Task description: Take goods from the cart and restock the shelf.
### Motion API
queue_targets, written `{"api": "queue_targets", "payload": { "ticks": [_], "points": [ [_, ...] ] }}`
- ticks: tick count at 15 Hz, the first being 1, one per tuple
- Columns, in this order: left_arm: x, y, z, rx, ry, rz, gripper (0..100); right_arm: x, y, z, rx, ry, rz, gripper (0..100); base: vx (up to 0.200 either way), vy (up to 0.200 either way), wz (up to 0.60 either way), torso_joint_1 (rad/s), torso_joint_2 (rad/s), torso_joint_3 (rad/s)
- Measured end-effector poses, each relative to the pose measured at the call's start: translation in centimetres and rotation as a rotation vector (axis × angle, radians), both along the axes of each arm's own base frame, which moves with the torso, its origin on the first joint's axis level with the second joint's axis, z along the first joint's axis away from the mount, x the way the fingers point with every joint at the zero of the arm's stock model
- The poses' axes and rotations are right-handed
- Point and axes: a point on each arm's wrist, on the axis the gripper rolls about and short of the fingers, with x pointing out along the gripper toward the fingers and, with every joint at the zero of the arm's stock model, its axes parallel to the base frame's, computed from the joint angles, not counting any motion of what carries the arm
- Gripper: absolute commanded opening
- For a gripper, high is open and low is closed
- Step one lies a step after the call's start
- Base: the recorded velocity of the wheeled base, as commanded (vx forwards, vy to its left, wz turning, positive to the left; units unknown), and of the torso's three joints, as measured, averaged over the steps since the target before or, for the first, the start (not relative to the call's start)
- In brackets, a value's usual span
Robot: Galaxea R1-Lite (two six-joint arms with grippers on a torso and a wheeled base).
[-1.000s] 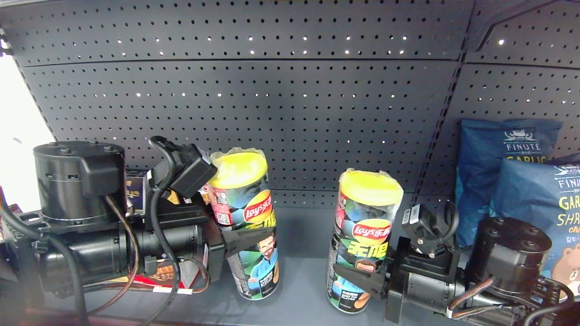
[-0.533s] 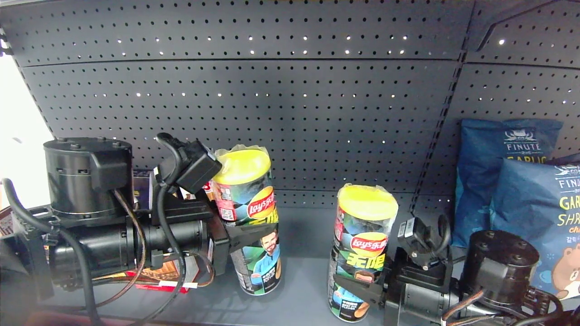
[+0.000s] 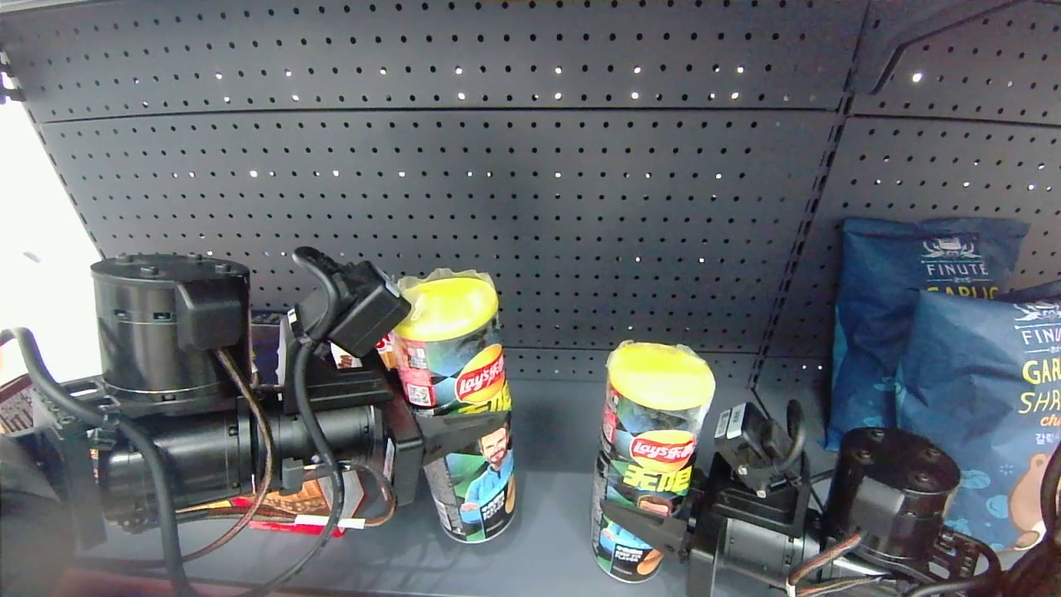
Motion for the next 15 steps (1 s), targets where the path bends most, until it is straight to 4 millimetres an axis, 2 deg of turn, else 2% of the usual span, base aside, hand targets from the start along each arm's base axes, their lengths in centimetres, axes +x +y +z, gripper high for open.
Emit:
{"api": "queue_targets", "payload": {
  "ticks": [3, 4, 12, 15],
  "points": [
    [0.0, 0.0, 0.0, 0.0, 0.001, 0.0, 0, 0.3, 0.2, -0.3, 0.0, -0.005, -0.001, 0, 0.0, 0.0, 0.0, 0.0, 0.0, 0.0],
    [0.0, 0.0, 0.0, 0.0, 0.001, 0.0, 0, 0.4, 0.2, -0.4, -0.002, -0.004, -0.003, 100, 0.0, 0.0, 0.0, 0.0, 0.0, 0.0],
    [0.0, 0.0, -0.1, 0.002, 0.002, 0.001, 0, 0.3, -0.1, -0.4, 0.003, -0.013, -0.021, 100, 0.0, 0.0, 0.0, 0.0, 0.0, 0.0],
    [0.0, 0.0, 0.0, 0.001, 0.0, 0.0, 0, -1.3, -1.5, 1.3, 0.036, -0.053, -0.039, 100, 0.0, 0.0, 0.0, 0.0, 0.0, 0.0]
  ]
}}
